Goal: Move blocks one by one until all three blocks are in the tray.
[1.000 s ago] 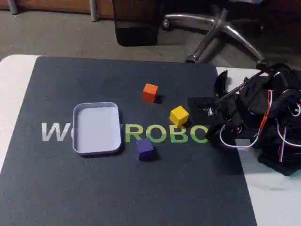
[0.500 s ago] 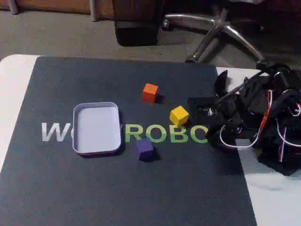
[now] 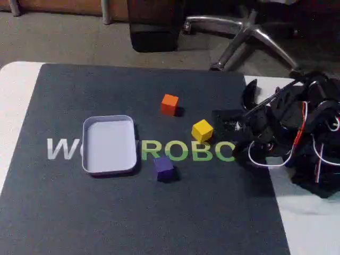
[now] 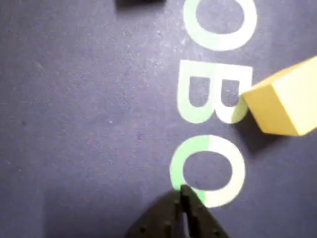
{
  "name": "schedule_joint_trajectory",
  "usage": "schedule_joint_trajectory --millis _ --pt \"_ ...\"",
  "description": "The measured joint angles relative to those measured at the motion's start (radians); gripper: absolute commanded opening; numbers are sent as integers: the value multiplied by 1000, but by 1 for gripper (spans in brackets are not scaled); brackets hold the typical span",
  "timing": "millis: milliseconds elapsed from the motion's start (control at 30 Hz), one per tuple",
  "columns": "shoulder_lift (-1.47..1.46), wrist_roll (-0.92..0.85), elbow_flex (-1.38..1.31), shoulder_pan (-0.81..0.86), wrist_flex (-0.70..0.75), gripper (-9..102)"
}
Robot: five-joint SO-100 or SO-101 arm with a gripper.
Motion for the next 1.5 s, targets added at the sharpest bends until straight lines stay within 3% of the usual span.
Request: schedule_joint_trajectory --millis 733,900,1167,1300,1500 --pt "0 -38 2 69 -66 -8" --pt "0 17 2 71 -149 -4" --pt "-2 49 -14 123 -167 5" --pt "-2 37 -84 135 -106 5" --pt "0 -2 -281 147 120 5"
